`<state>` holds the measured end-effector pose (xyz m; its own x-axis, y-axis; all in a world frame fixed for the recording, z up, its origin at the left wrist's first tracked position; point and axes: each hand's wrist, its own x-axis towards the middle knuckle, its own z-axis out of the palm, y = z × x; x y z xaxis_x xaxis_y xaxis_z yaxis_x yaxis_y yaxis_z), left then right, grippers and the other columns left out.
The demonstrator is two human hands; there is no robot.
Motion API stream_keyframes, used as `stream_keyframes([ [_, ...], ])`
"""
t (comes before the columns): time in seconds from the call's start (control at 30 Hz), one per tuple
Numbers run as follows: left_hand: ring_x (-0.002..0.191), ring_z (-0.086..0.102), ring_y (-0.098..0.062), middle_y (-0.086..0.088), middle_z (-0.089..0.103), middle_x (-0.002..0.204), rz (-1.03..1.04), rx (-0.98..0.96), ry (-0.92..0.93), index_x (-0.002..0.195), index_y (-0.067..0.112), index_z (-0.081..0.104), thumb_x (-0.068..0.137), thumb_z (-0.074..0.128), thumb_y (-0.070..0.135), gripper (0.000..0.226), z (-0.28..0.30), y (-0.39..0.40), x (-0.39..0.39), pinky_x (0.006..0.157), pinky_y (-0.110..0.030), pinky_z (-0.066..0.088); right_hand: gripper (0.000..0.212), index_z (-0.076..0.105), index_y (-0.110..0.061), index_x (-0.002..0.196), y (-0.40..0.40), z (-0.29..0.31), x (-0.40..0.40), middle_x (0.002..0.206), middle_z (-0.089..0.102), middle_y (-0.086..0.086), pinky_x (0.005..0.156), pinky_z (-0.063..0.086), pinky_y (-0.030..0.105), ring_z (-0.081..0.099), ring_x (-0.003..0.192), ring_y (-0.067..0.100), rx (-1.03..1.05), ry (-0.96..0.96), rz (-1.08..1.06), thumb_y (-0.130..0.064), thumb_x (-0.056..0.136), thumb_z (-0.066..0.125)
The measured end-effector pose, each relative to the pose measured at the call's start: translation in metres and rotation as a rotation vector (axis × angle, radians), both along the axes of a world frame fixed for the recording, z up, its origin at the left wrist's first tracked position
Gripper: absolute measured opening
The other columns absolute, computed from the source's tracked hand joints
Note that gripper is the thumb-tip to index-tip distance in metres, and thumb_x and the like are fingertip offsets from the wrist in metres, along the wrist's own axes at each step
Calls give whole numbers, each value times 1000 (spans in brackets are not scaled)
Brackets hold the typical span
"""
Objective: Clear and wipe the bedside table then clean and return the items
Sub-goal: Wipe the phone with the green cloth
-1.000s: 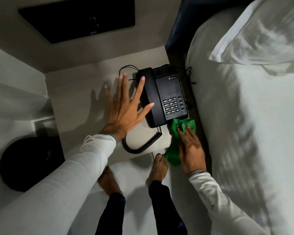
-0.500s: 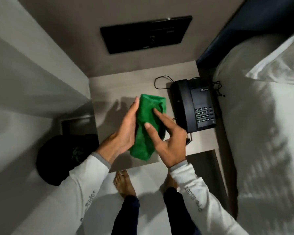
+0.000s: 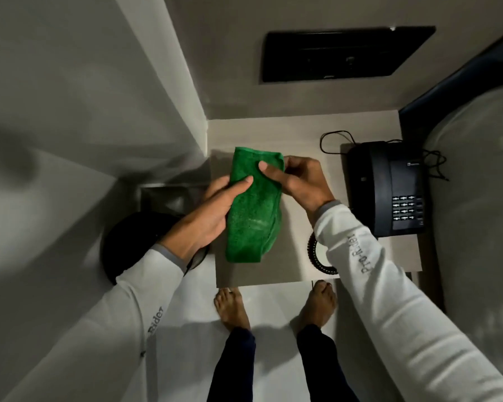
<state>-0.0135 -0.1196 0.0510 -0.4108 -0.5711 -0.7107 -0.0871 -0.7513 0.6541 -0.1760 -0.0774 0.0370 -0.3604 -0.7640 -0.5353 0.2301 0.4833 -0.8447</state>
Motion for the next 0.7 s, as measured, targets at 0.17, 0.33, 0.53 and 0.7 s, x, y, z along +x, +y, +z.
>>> stream_keyframes([
  [0.17, 112, 71, -27, -14, 74, 118, -73, -55, -85, 118, 5, 69, 90, 72, 13, 29, -24, 5, 19, 101, -44, 55, 35, 68, 4, 76, -35, -17, 3, 80, 71, 15, 77, 57, 43, 65, 73, 22, 31, 178, 107, -27, 73, 84],
  [0.33, 105, 73, -25, -13, 76, 114, -81, -46, -254, 118, 7, 71, 80, 83, 14, 41, -48, 15, 38, 98, -43, 57, 23, 68, -18, 64, -67, -39, 12, 74, 70, 2, 77, 61, 55, 72, 77, 30, 101, 265, 114, -30, 76, 84],
  [0.53, 89, 67, -29, -9, 65, 95, -145, -314, -583, 101, 8, 48, 55, 95, 37, 71, -71, 32, 47, 76, -40, 58, 44, 72, -8, 103, -68, -63, 26, 105, 71, 12, 83, 49, 23, 65, 97, 26, 277, 530, 290, -38, 74, 87],
  [0.7, 81, 65, -37, -12, 63, 93, -363, -570, -832, 100, 18, 35, 70, 81, 59, 69, -67, 46, 43, 65, -45, 56, 52, 64, -13, 118, -58, -54, 31, 117, 66, 13, 90, 54, 41, 61, 111, 35, 177, 758, 386, -42, 78, 81],
])
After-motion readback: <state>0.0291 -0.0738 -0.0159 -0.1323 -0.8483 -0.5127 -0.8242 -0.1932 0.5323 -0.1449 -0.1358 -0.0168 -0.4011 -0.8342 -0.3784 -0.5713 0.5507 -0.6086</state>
